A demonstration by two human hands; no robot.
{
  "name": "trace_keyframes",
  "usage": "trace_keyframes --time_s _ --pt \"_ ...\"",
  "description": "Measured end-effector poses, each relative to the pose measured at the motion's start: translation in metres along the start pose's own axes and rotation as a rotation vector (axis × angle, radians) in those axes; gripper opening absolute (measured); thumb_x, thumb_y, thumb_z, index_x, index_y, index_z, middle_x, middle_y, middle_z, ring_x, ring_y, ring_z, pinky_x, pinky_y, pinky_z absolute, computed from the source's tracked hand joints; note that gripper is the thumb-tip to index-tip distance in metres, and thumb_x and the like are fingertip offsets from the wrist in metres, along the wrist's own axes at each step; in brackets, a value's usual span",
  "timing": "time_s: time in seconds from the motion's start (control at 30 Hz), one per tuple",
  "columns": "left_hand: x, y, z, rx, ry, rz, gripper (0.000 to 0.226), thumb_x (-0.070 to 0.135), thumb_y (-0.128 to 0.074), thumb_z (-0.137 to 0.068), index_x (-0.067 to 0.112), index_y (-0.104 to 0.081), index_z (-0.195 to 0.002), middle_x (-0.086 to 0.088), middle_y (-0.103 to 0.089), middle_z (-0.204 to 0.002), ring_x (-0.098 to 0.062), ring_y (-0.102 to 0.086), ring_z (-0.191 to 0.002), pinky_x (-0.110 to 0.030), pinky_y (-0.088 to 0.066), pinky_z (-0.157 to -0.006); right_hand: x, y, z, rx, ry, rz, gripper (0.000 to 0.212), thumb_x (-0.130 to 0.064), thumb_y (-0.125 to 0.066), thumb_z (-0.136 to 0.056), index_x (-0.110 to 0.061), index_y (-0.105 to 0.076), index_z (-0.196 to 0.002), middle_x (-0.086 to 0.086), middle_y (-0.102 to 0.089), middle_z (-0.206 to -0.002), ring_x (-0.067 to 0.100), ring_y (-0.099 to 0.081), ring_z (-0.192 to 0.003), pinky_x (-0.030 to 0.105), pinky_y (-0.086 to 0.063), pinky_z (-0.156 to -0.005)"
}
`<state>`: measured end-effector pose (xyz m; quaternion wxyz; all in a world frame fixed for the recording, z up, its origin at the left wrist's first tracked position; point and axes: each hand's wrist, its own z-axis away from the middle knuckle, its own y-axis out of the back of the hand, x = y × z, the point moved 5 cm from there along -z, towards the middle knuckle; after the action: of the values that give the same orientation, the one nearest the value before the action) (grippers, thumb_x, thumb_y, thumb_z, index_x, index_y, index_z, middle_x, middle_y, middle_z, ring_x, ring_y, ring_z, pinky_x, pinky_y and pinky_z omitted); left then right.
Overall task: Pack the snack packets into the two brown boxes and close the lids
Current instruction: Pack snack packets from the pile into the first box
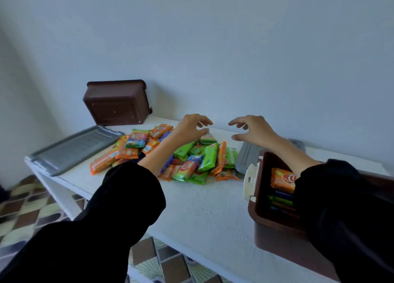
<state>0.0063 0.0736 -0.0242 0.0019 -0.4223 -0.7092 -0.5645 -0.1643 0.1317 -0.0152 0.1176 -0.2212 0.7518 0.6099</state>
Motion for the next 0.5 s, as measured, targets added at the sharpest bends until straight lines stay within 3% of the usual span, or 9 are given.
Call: trace_keyframes --time_s 0.13,0.23,0.4,0.5 --pt "-0.062 0.016 0.017 -0.001 0.174 -0.139 0.034 0.014 -0.061 -0.084 0.011 -0.062 -0.118 -0.012 -0.063 -0.118 -0.025 -0.057 -0.111 -0.031 -0.043 -0.092 -0.021 -0.044 -0.036 -0.068 0.021 0.007 0.048 -0.024 -0.071 -0.08 -0.021 -0.057 -0.125 0.014 -0.058 -0.121 0.026 -0.054 -0.111 0.036 -0.044 -0.089" --pt "-0.106 0.016 0.03 -0.04 0.306 -0.219 0.049 0.022 -0.064 -0.083 0.015 -0.052 -0.13 -0.014 -0.046 -0.137 -0.03 -0.039 -0.129 -0.038 -0.034 -0.104 -0.025 -0.076 -0.057 -0.165 0.032 0.069 0.06 -0.032 -0.074 -0.075 -0.022 -0.053 -0.13 0.016 -0.054 -0.127 0.029 -0.05 -0.117 0.034 -0.041 -0.09" --pt "-0.153 -0.004 0.052 -0.331 0.48 -0.293 0.088 0.052 -0.065 -0.078 0.016 -0.023 -0.147 -0.012 -0.018 -0.152 -0.031 -0.018 -0.14 -0.046 -0.024 -0.114 -0.009 -0.128 -0.071 -0.512 0.071 0.266 0.094 -0.051 -0.076 -0.067 -0.027 -0.029 -0.144 0.008 -0.024 -0.153 0.029 -0.022 -0.14 0.039 -0.021 -0.114" --pt "-0.157 -0.012 0.064 -0.35 0.46 -0.298 0.092 0.059 -0.061 -0.077 0.022 -0.015 -0.148 -0.007 -0.001 -0.157 -0.028 0.002 -0.145 -0.054 -0.012 -0.116 -0.005 -0.138 -0.072 -0.584 0.094 0.317 0.099 -0.055 -0.074 -0.066 -0.03 -0.022 -0.146 0.006 -0.02 -0.154 0.029 -0.017 -0.141 0.043 -0.016 -0.116"
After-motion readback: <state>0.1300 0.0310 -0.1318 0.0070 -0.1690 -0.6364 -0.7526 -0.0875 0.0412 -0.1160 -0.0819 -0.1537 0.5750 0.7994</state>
